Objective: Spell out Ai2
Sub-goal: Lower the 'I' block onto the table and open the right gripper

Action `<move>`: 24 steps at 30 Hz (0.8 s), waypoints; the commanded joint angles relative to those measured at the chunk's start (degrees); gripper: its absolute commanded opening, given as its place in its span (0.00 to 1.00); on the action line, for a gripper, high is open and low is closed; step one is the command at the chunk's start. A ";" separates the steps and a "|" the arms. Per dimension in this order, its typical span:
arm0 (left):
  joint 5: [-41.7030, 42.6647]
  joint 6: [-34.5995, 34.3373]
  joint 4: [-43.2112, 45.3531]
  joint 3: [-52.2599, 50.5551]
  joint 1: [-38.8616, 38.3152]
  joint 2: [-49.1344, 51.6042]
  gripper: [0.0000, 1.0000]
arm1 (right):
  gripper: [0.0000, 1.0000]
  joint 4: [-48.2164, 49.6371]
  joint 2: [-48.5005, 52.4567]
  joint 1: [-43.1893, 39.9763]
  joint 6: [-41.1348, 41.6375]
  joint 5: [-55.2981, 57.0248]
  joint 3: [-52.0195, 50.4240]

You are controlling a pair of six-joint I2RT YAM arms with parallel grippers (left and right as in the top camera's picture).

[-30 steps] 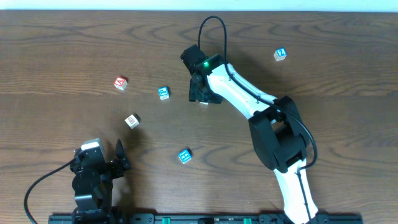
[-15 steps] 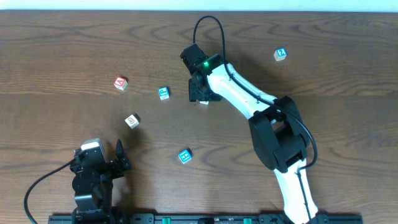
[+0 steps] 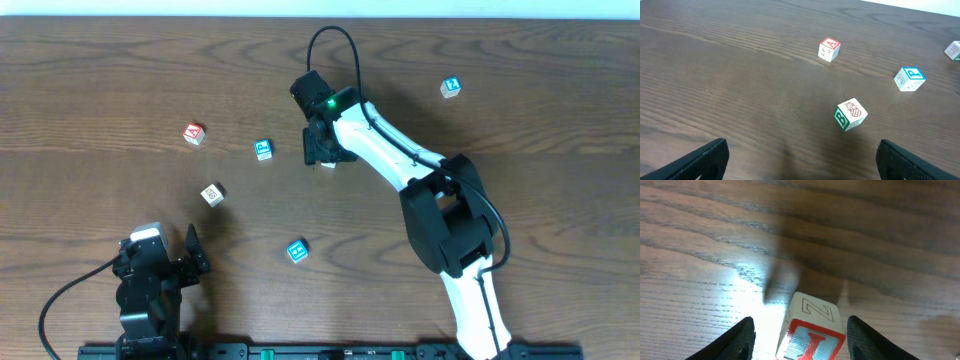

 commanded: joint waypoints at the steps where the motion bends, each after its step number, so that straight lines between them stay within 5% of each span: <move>1: 0.02 -0.66 -0.02 -0.94 0.13 -0.33 0.95 | 0.58 -0.59 0.59 -0.35 3.32 0.20 0.87; 18: 0.02 -0.66 0.00 -0.94 0.13 -0.33 0.95 | 0.58 1.51 0.59 -0.35 1.86 -1.16 0.85; 24: 0.02 -0.66 0.00 -0.94 0.13 -0.33 0.95 | 0.68 2.97 0.57 -1.42 1.90 1.51 0.98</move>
